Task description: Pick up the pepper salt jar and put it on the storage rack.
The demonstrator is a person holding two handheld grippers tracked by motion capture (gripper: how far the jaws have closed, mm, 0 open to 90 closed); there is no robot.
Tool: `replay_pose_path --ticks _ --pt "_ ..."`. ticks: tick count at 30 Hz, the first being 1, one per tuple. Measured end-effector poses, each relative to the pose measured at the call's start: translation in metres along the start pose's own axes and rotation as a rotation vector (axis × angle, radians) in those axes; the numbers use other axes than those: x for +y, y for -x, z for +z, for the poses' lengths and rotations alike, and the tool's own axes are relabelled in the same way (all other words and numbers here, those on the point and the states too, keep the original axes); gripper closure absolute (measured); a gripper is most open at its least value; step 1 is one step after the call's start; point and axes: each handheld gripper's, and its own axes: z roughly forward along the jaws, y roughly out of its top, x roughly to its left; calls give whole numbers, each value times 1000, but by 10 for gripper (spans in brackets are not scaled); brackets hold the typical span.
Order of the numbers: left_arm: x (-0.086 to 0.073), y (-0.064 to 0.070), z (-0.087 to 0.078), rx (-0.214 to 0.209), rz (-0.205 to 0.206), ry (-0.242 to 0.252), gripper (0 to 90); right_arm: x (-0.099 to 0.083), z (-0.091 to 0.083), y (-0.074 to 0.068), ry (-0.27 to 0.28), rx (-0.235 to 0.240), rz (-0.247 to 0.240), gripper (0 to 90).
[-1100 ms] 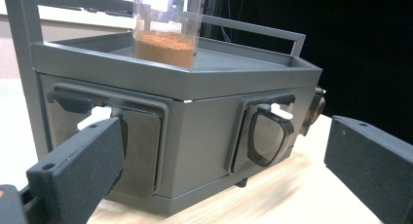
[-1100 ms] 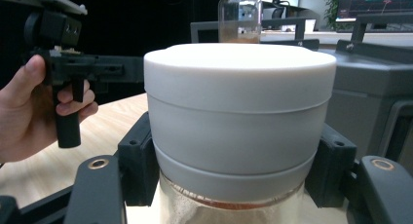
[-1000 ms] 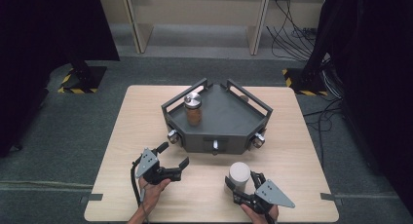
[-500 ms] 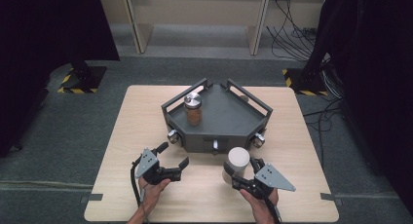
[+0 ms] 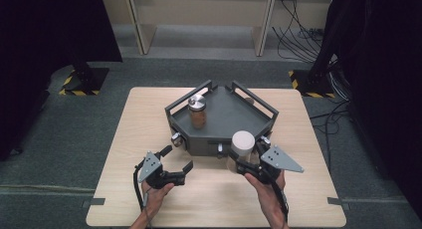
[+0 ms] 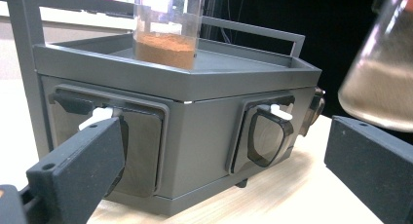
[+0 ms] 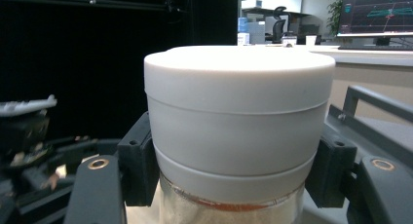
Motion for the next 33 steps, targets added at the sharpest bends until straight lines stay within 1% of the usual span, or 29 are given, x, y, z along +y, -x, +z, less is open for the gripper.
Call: replay_pose_path --ticks 3,6,7,9,12,15,16,17,21,25,30,33 --pt "0 0 0 1 1 -4 2 10 7 5 3 -7 1 349" --pt "-1 -1 1 1 -3 -7 3 22 13 7 -2 -22 -18 349" --pt "-1 -1 1 1 -3 -7 2 22 13 7 -2 -22 -18 349" --pt "-1 0 1 1 -3 -7 2 31 18 9 -5 -26 -23 349" --pt "-1 0 1 -1 -1 -6 2 41 26 12 -9 -36 -23 349" --pt "-1 -1 1 0 -4 -5 3 47 35 14 -16 -47 -23 349" --pt "-1 -1 1 0 -4 -6 3 50 41 15 -20 -57 -21 349" --pt "-1 -1 1 0 -4 -5 3 50 41 15 -20 -57 -21 349" --pt "-1 0 1 0 -7 -4 2 53 55 18 -35 -87 -23 349" --pt "-1 0 1 -2 -6 -1 2 52 70 21 -47 -124 -28 349" --pt "-1 0 1 -2 -10 -2 2 49 82 24 -58 -161 -32 349" --pt "-1 0 1 -6 -5 -2 2 50 90 26 -70 -179 -31 349"
